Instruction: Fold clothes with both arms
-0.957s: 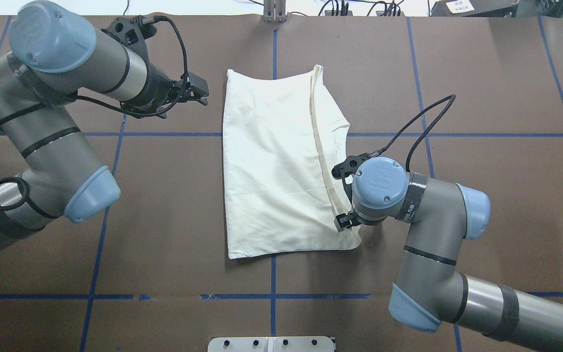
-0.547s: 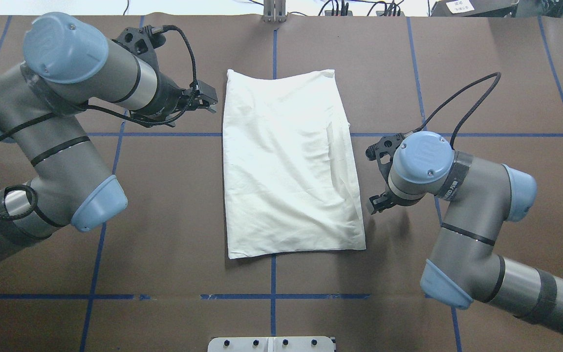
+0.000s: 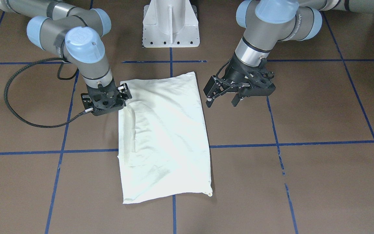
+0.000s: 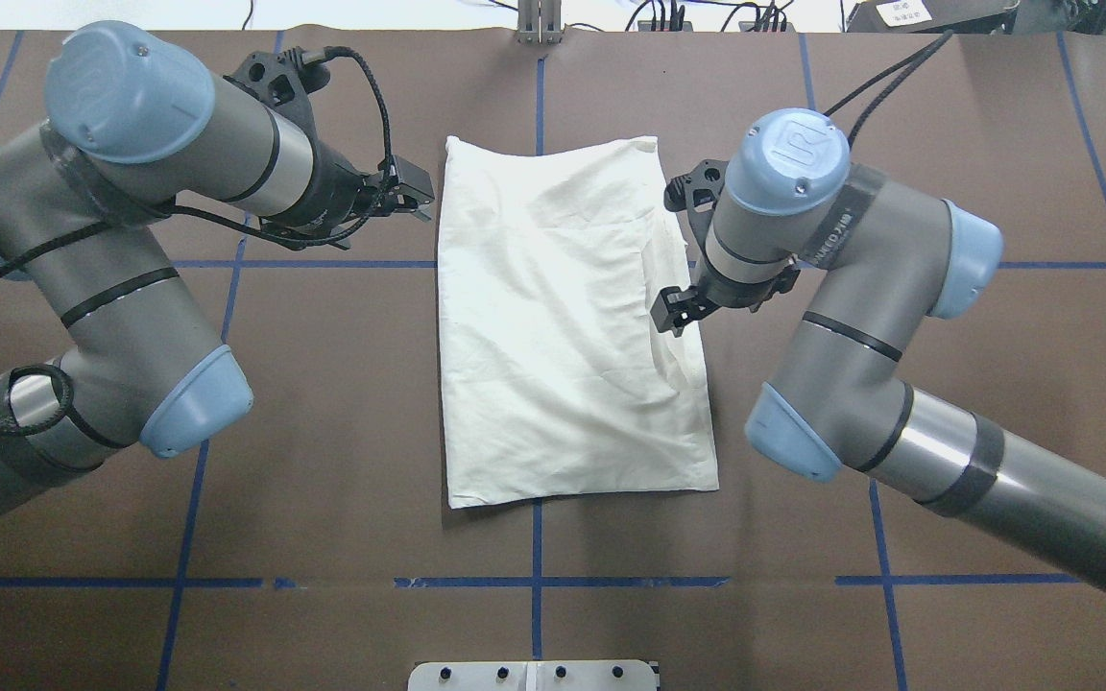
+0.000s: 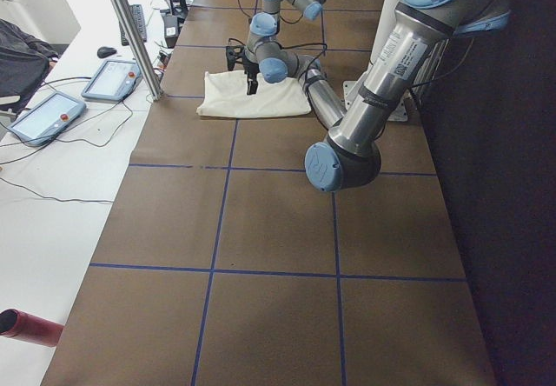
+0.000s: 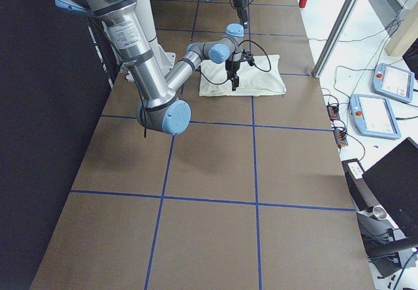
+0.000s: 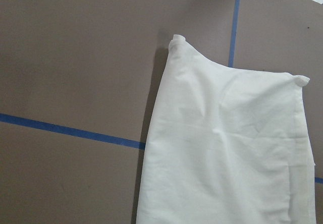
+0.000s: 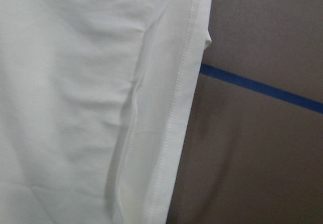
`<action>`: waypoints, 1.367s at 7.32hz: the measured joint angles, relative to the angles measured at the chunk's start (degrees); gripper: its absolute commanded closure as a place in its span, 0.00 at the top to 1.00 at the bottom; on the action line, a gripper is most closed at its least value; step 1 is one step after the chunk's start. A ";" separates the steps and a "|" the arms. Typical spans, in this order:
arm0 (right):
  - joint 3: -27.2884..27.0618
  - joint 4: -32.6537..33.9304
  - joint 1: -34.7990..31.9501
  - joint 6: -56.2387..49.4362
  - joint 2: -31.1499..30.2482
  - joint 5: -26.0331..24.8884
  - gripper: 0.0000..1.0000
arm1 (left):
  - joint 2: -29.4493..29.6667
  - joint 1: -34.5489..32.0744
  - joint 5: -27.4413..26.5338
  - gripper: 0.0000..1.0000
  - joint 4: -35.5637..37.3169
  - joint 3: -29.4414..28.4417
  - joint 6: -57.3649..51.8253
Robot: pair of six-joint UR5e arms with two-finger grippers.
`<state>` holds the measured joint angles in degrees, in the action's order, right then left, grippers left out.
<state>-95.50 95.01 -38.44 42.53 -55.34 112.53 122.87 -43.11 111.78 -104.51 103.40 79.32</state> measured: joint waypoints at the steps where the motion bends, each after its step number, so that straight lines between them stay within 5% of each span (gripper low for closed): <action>1: 5.09 -0.21 -0.07 0.01 3.96 -0.07 1.00 | -0.04 -0.03 0.08 1.00 0.01 -0.01 -0.08; 4: 13.37 -0.25 0.51 -0.15 7.77 -0.28 1.00 | -0.22 -0.04 0.32 1.00 -0.19 -0.22 -0.31; 10: 14.77 0.08 -1.25 -1.46 4.85 0.92 1.00 | 0.27 0.11 0.31 1.00 -0.43 -0.64 0.06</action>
<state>-80.73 95.09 -39.69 41.07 -50.49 113.45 123.13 -43.01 112.09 -104.94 102.76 79.39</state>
